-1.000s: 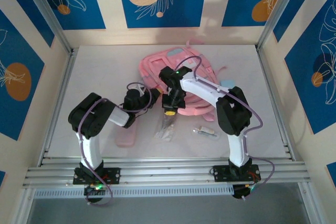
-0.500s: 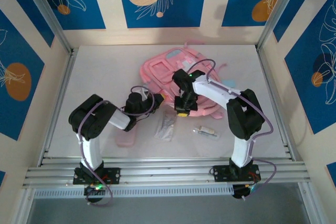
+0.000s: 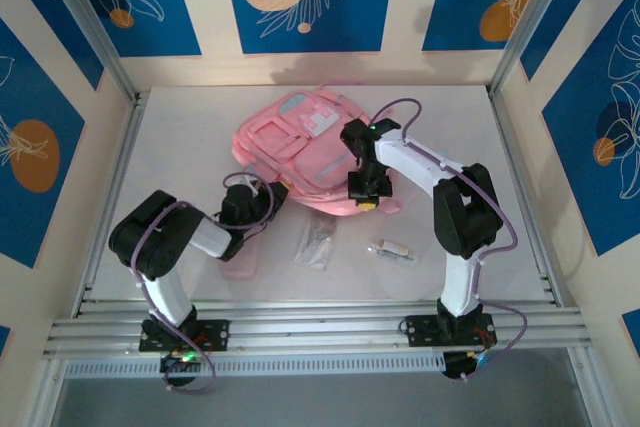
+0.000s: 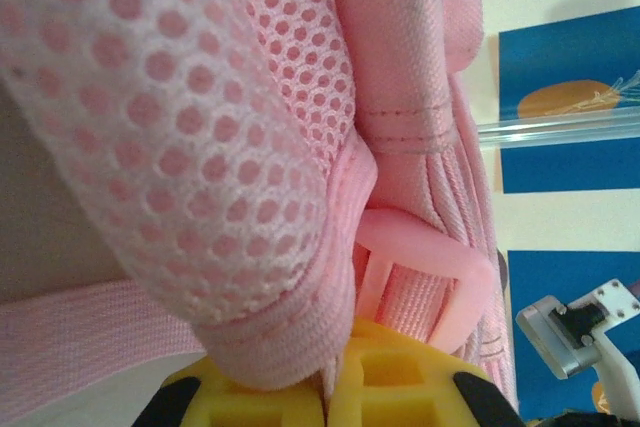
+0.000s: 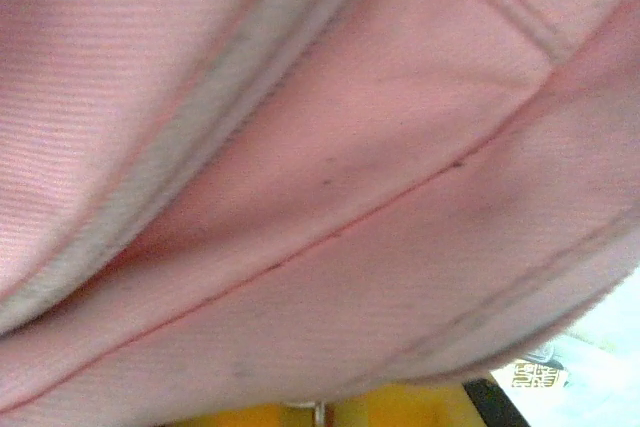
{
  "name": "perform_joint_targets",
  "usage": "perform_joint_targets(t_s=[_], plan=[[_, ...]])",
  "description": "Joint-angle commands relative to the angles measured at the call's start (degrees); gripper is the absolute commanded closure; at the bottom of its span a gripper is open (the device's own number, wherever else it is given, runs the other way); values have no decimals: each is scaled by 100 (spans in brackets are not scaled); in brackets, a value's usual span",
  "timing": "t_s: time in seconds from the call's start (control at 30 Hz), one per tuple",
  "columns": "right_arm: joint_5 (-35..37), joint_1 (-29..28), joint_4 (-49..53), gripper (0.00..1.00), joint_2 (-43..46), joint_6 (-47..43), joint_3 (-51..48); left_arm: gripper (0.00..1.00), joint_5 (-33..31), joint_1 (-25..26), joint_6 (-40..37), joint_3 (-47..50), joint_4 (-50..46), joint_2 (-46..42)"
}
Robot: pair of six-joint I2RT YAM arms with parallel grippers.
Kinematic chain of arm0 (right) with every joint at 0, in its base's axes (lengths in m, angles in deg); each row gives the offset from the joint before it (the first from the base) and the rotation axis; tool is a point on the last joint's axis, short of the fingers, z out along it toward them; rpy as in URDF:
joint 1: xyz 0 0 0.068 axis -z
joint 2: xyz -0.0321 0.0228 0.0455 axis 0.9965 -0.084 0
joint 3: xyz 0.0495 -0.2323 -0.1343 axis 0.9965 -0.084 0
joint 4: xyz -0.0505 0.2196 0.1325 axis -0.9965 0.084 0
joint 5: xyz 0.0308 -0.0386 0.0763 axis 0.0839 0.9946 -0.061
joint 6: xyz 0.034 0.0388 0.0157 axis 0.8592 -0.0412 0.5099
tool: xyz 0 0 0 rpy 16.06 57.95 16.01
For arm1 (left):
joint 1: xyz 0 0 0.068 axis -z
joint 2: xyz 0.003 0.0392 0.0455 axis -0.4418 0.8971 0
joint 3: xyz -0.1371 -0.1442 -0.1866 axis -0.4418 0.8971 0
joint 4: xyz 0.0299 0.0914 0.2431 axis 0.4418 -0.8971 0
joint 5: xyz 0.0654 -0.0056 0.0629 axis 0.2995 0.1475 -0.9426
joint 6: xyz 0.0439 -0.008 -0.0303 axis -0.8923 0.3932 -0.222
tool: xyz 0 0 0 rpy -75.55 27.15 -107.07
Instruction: Pack the student bag
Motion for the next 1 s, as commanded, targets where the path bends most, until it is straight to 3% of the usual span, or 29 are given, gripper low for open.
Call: perform_joint_targets(t_s=[0.0,0.17,0.4,0.47,0.73,0.97], plan=[[-125,173,248,100,77,-432,-219,100,-135,-422,-327,-393,2,172],[-1120,-33,179,100,93,-1171,-558,100,447,-954,-681,-1194,-391,561],[-1576,-624,-424,100,-301,-1288,-422,100,675,-1249,-1215,-1834,-1621,251],[-1675,-748,-687,100,-391,-1201,-311,82,645,-1252,-1405,-1850,-2239,-89],[-1796,-876,-1722,100,-461,-601,143,50,563,-1066,-1781,-1578,-4531,-1621],[-2219,-919,-1974,100,-756,-369,827,40,480,-655,-1203,-1182,-4986,-2137]])
